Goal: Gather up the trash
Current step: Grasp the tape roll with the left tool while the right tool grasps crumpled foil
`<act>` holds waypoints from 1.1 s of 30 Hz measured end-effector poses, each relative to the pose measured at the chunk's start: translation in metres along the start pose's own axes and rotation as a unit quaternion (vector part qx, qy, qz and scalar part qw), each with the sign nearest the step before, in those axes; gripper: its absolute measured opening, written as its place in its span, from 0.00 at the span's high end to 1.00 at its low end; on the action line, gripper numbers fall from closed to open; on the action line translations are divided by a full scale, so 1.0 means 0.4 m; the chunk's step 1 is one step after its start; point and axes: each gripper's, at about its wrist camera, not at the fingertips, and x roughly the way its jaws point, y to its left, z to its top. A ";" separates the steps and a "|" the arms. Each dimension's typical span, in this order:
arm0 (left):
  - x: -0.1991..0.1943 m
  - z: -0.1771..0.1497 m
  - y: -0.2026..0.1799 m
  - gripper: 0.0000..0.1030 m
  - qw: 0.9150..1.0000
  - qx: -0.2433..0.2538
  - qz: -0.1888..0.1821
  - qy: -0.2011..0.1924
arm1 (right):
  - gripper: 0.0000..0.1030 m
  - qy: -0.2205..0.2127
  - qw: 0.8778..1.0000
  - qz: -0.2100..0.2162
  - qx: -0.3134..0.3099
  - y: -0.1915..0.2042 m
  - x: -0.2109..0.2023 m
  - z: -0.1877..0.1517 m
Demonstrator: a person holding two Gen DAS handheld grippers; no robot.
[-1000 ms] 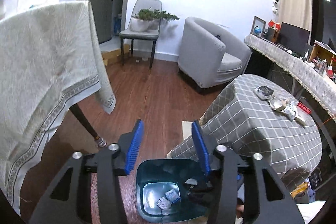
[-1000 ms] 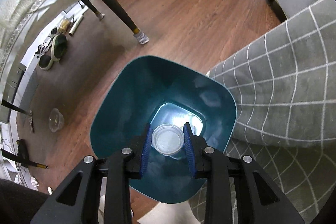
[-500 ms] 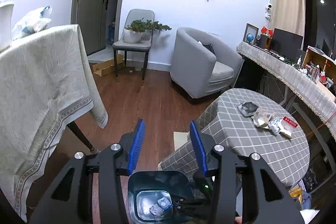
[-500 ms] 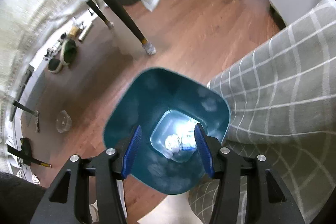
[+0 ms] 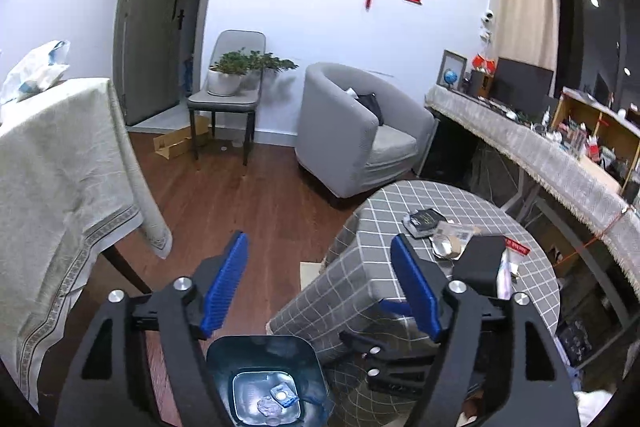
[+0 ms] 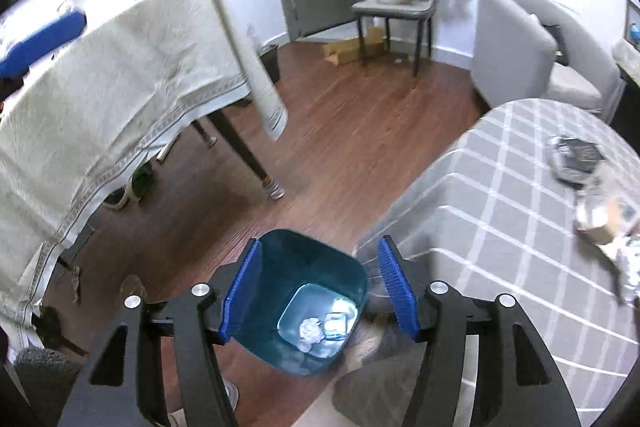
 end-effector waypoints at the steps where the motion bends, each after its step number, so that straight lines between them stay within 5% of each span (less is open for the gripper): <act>1: 0.006 -0.001 -0.011 0.24 1.000 0.003 -0.001 0.002 | 0.33 -0.005 1.000 -0.004 0.001 -0.011 -0.012 -0.001; 20: 0.164 0.009 -0.207 0.21 0.999 0.027 -0.036 0.029 | 0.20 -0.045 0.993 -0.105 0.026 -0.315 -0.210 -0.030; 33: 0.337 -0.009 -0.293 0.21 0.995 0.031 -0.058 0.072 | 0.20 -0.031 0.991 -0.118 0.055 -0.480 -0.212 -0.050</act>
